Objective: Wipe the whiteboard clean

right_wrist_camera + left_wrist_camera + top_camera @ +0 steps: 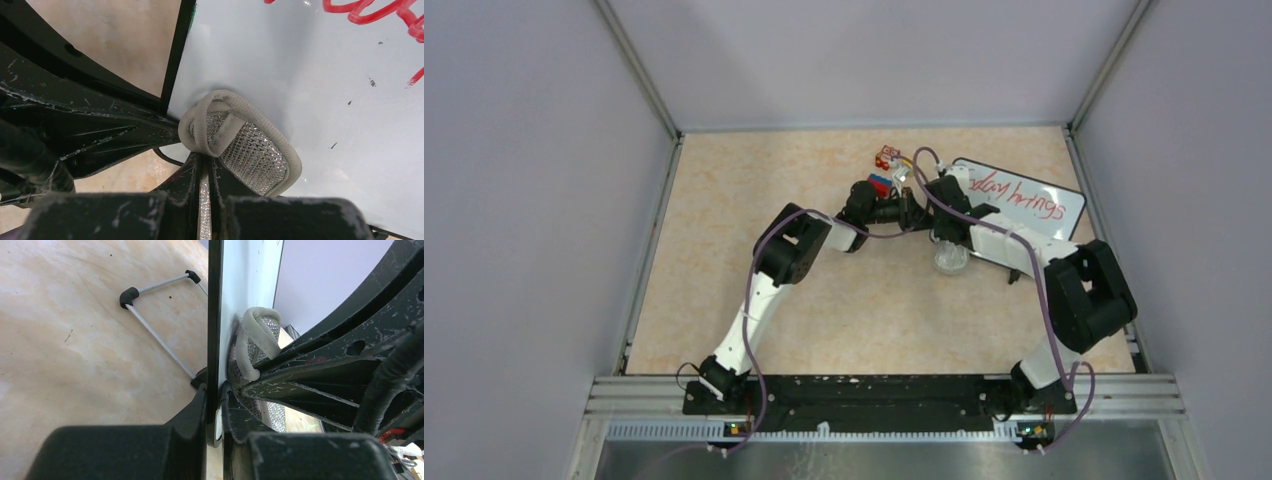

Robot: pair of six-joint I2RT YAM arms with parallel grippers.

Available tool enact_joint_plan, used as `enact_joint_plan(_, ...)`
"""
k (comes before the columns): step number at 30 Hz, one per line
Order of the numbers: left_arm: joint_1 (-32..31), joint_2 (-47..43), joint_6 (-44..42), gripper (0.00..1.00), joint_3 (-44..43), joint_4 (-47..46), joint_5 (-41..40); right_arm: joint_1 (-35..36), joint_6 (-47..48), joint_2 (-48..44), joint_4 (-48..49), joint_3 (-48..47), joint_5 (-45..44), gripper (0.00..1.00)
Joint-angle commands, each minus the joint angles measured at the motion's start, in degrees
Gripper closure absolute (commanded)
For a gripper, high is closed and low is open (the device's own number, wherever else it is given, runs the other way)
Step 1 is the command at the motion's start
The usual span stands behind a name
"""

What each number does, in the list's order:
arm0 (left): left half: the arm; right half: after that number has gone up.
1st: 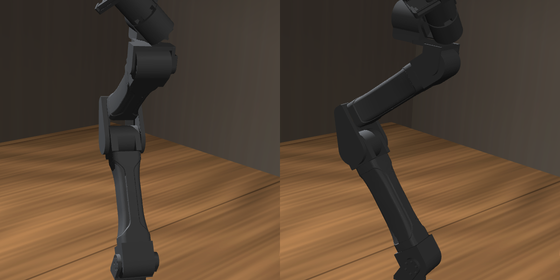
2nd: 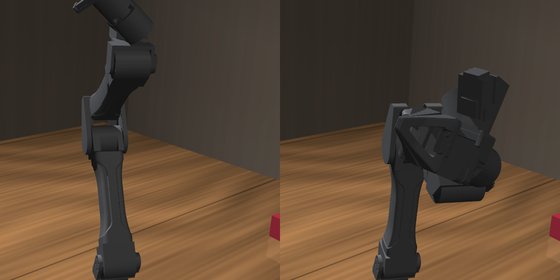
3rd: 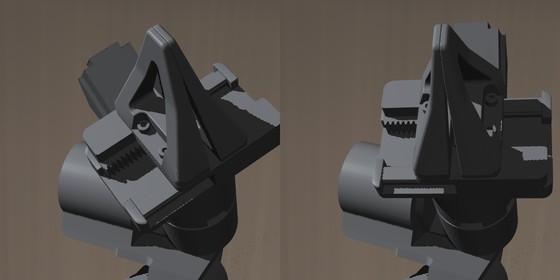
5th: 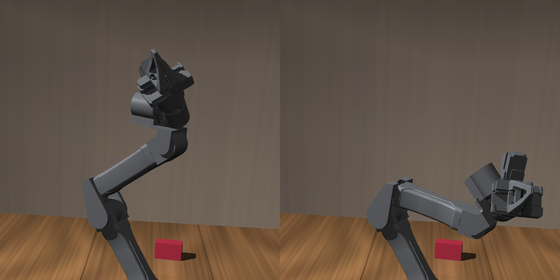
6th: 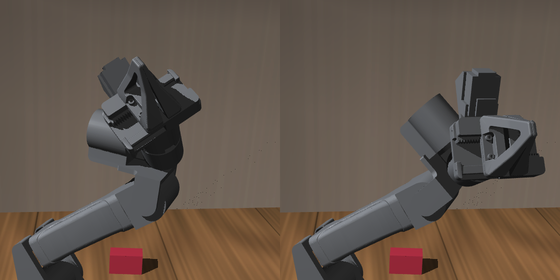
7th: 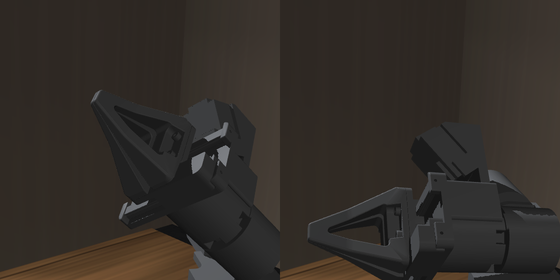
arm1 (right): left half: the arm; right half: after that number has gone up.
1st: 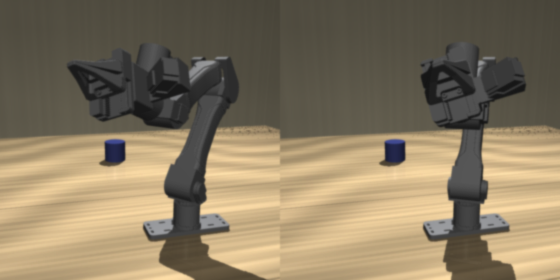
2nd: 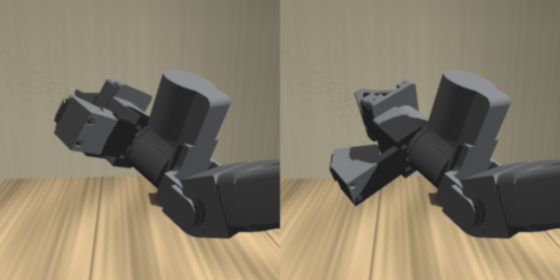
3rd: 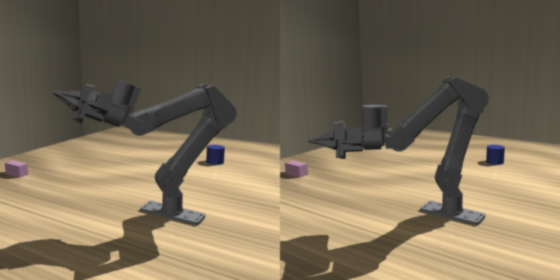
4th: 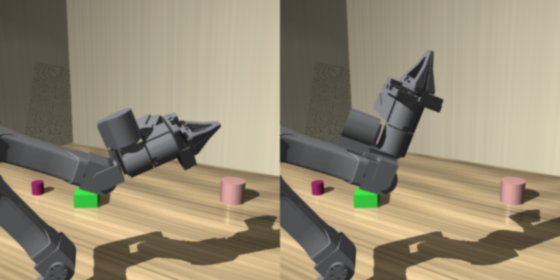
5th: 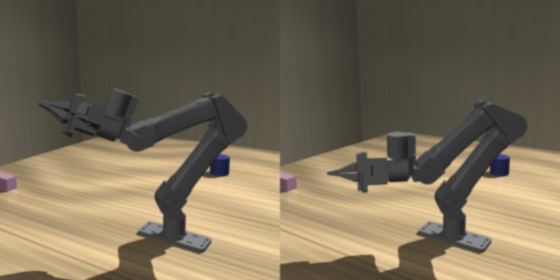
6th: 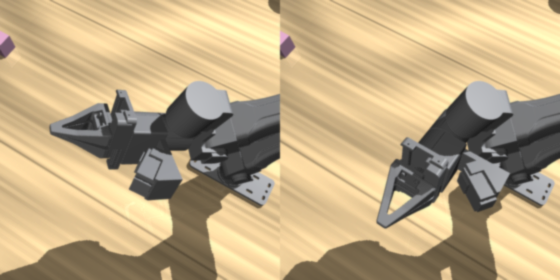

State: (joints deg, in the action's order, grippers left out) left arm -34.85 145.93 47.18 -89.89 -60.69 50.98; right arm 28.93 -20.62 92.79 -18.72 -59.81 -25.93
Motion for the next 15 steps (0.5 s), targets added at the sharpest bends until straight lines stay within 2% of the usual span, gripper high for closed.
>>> enact_joint_plan(1,0.2,1.9,-2.6,1.0,-0.1,3.8,-2.4,-2.0,-0.1,-1.6,0.4,0.9,0.3,1.0)
enact_joint_plan(8,0.3,2.0,-2.6,1.0,-0.2,3.8,-2.5,-12.9,-0.3,-12.4,-0.6,11.4,1.1,1.0)
enact_joint_plan(12,0.3,1.9,-2.6,1.0,-0.2,3.8,-2.4,-13.5,0.1,-12.7,-0.5,11.5,1.9,1.0)
enact_joint_plan(15,0.3,1.9,-2.6,1.0,-0.2,3.9,-2.5,-11.4,0.2,-10.5,-0.1,8.9,4.2,1.0)
